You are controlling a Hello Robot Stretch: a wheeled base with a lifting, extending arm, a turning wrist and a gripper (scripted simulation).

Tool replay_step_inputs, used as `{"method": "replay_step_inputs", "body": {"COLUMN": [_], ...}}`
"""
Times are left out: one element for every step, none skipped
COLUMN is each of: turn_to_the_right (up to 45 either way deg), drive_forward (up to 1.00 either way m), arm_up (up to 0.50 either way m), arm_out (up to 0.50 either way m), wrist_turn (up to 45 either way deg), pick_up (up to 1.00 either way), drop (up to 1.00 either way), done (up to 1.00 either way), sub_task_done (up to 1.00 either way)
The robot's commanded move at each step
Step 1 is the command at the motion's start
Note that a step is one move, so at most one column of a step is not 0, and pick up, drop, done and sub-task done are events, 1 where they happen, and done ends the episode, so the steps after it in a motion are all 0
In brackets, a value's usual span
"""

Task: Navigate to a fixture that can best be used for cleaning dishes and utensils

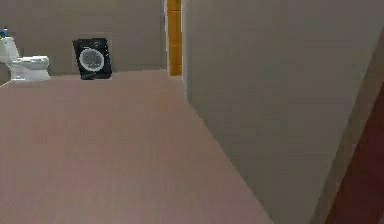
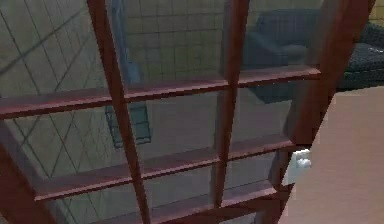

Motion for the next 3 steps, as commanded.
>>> {"method": "replay_step_inputs", "body": {"turn_to_the_right": [-45.0,0.0,27.0], "drive_forward": [0.0,0.45,0.0], "arm_up": [0.0,0.0,0.0], "arm_out": [0.0,0.0,0.0], "wrist_turn": [0.0,0.0,0.0], "pick_up": [0.0,0.0,0.0], "drop": [0.0,0.0,0.0], "done": [0.0,0.0,0.0], "sub_task_done": [0.0,0.0,0.0]}}
